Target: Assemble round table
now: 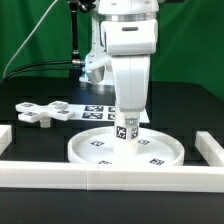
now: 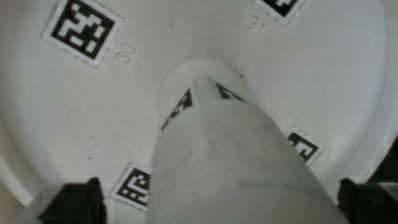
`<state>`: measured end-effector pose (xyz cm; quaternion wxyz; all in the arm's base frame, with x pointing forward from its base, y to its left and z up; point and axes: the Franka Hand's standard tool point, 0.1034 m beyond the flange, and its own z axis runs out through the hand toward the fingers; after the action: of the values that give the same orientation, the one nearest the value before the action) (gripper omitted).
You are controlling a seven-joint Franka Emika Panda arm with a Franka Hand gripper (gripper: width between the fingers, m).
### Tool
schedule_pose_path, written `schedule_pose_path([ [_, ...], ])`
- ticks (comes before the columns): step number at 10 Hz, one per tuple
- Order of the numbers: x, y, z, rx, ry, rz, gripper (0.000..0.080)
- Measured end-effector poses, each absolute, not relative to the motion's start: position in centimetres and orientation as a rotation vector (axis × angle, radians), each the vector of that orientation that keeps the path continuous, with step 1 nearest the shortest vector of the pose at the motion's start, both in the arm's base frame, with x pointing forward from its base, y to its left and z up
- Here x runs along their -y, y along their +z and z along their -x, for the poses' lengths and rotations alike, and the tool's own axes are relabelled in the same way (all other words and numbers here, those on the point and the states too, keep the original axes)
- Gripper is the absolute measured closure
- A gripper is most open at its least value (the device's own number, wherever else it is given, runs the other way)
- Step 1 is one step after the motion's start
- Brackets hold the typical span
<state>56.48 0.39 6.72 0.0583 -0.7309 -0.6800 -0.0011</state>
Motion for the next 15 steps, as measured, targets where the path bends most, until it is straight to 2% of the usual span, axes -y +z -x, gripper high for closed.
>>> schedule_pose_path([
  [2,-0.14,6.69,-56.51,2.058,-0.004,2.217,0.0182],
  [3,-0.09,6.71,-56.58,2.057,-0.005,2.219,0.0314],
  [4,-0.09,6.7,-56.58,2.056,-0.006,2.22,0.0314],
  [5,-0.09,6.7,-56.58,2.056,-0.006,2.22,0.0393],
  [8,-0.1,6.7,-56.59,2.024,-0.004,2.249,0.0393],
  [15,-0.4,6.86,-56.79,1.473,0.023,2.648,0.0392],
])
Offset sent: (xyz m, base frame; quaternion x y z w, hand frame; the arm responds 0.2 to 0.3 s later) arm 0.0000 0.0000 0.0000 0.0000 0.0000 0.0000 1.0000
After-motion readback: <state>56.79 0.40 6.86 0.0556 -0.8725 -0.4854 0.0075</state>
